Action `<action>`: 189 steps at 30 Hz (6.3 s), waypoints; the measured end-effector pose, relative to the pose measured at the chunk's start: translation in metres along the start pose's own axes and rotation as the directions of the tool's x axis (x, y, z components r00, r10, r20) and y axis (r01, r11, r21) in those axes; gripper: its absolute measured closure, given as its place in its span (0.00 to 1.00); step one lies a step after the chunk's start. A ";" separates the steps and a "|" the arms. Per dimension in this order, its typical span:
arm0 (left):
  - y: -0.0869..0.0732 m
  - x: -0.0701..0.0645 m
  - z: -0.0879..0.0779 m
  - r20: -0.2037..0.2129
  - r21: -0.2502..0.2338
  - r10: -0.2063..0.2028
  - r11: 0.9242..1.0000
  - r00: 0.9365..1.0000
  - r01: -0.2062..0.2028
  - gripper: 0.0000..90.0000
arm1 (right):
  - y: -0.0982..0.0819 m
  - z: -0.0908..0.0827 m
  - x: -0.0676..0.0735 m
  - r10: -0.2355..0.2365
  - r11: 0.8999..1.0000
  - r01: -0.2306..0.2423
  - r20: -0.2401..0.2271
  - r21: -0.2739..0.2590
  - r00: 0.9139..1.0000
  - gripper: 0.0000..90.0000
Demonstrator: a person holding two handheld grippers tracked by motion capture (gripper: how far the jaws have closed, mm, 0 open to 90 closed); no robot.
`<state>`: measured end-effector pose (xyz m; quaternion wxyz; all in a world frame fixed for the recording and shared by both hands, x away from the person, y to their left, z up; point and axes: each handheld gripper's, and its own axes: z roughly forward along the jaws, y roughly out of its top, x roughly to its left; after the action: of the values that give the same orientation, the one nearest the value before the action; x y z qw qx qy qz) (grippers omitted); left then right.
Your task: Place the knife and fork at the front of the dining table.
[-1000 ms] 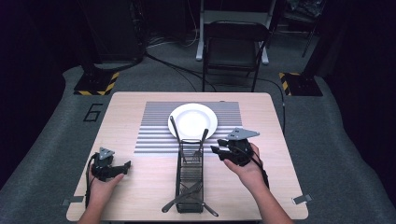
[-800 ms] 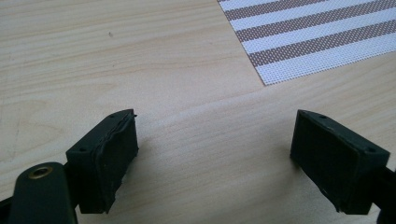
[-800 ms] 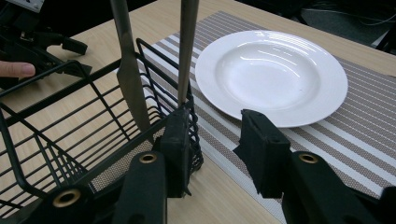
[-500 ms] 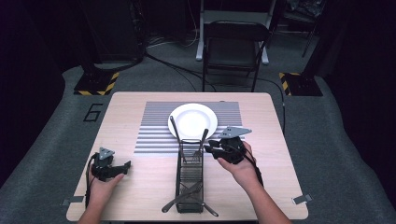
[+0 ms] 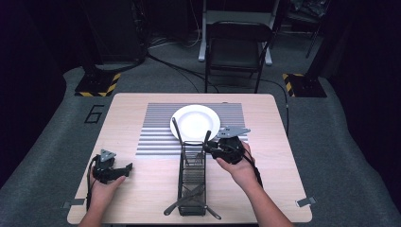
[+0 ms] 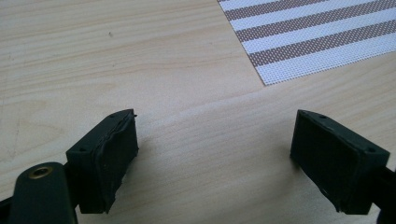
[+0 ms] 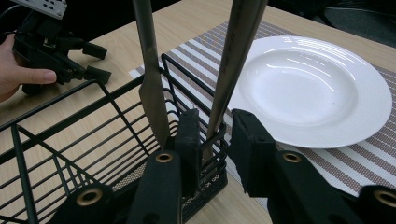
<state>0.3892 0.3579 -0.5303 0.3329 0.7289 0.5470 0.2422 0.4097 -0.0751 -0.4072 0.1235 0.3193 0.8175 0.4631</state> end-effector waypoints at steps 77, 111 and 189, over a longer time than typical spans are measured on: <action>0.000 0.000 0.000 0.000 0.000 0.000 1.000 1.000 0.000 0.16 | 0.017 0.002 0.024 -0.096 0.995 0.096 0.007 -0.029 0.995 0.97; 0.000 0.000 0.000 -0.001 0.003 0.001 1.000 1.000 -0.001 0.16 | 0.070 -0.052 0.034 -0.075 0.997 0.074 -0.025 -0.033 0.997 0.97; 0.000 0.000 0.000 -0.001 0.003 0.001 1.000 1.000 -0.001 0.16 | -0.004 -0.017 -0.069 0.035 0.999 -0.043 0.279 0.024 0.960 0.97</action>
<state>0.3895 0.3578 -0.5302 0.3316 0.7294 0.5473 0.2419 0.4530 -0.1321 -0.4074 0.2234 0.3991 0.7924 0.4037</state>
